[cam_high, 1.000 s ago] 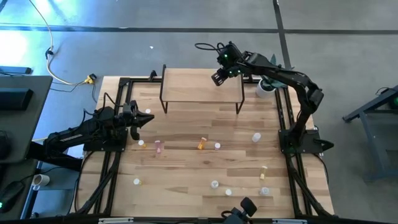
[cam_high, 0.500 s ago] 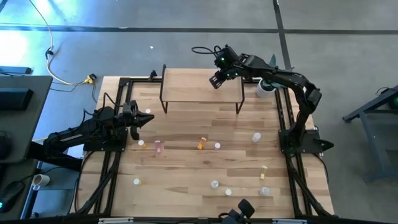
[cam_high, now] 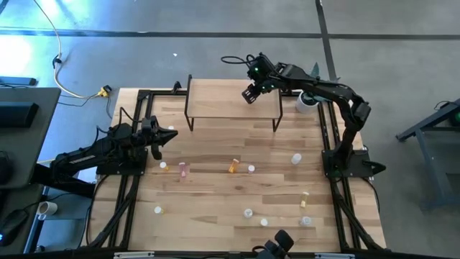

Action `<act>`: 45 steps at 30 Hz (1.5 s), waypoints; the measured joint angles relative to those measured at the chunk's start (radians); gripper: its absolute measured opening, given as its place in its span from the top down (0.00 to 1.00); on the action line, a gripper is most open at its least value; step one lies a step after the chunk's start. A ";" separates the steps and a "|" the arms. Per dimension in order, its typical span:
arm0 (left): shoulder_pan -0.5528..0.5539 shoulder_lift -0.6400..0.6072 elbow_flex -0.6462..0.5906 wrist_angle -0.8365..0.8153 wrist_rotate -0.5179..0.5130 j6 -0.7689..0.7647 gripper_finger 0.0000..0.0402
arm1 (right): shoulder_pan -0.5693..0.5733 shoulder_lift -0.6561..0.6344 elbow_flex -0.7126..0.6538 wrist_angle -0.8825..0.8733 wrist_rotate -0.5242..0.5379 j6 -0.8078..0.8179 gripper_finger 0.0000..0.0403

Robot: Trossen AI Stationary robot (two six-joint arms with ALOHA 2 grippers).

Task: Pick and place medicine bottles onto shelf by color
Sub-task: Put the top right pink pill bottle on the shelf, then put the bottom left orange pill bottle on the shelf

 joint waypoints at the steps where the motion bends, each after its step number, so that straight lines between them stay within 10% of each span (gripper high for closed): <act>1: 0.000 0.000 0.000 0.000 0.000 0.000 0.95 | 0.000 0.000 0.000 0.004 0.000 0.001 0.61; 22: 0.000 0.000 0.000 -0.001 0.005 -0.060 0.60 | -0.008 -0.068 0.001 0.027 0.001 0.005 0.56; 45: 0.000 0.136 0.288 -0.104 0.048 0.182 0.64 | -0.006 -0.217 0.002 0.062 0.000 0.034 0.56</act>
